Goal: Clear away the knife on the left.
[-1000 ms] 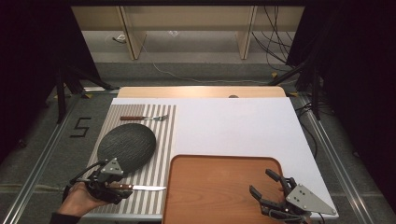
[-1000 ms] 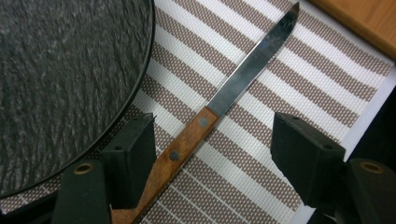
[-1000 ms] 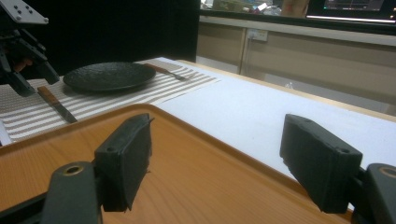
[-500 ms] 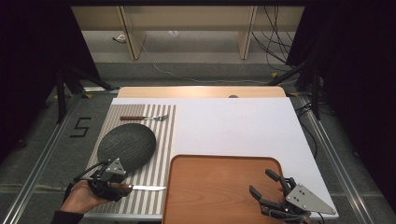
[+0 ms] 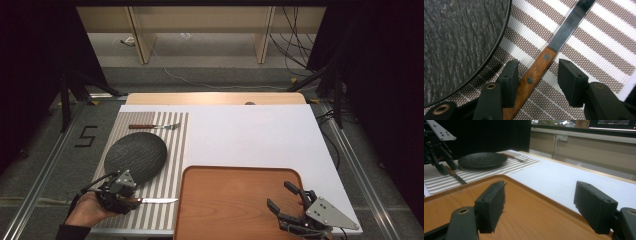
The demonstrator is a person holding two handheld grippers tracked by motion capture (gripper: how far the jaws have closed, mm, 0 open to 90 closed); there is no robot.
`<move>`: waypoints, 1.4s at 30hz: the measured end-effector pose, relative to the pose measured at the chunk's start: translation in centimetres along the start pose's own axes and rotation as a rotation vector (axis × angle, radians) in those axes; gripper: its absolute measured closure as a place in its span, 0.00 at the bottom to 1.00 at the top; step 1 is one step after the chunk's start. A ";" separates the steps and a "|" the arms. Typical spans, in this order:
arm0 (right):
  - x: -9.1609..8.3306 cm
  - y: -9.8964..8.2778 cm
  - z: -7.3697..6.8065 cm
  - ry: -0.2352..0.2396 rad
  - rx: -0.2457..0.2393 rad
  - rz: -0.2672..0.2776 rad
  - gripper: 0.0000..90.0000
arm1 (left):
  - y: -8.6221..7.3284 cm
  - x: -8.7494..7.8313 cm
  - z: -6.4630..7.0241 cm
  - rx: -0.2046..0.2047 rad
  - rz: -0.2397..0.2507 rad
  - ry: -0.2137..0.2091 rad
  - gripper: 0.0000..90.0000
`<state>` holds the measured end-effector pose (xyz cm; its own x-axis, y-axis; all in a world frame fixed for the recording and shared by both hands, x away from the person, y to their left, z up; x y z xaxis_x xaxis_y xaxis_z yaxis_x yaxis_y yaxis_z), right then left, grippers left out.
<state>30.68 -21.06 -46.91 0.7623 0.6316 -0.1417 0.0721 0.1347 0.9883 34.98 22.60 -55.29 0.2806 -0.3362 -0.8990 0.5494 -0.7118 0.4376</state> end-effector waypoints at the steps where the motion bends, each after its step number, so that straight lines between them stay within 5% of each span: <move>1: 0.0 0.0 0.0 0.000 0.000 0.001 0.29 | 0.1 0.0 0.0 0.002 0.009 -0.002 0.58; 21: 0.0 0.0 0.0 -0.002 -0.006 -0.002 0.30 | 0.2 -0.1 0.8 0.040 -0.059 -0.021 0.81; 29: 0.0 0.0 0.0 -0.004 -0.005 -0.001 0.30 | 0.3 -0.1 0.7 0.023 -0.039 -0.006 0.85; 34: 0.0 0.0 0.0 -0.004 -0.006 0.000 0.30 | 0.9 -0.8 0.7 -0.001 0.018 -0.010 0.85; 42: 0.0 0.1 0.0 -0.004 -0.005 0.001 0.30 | 2.7 -2.6 1.5 -0.052 0.178 -0.046 0.85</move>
<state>30.67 -21.09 -46.86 0.7647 0.6290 -0.1402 0.0677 0.1379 0.9881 34.55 20.66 -51.84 0.3412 -0.4826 -0.8067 0.5348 -0.6061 0.5888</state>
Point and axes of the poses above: each handheld gripper's, and its own axes: x roughly forward along the jaws, y roughly out of its top, z roughly to its right, the point moved 9 cm from there along x, roughly forward along the jaws, and after that the axes turned 3 degrees about z, right-handed, at the moved point
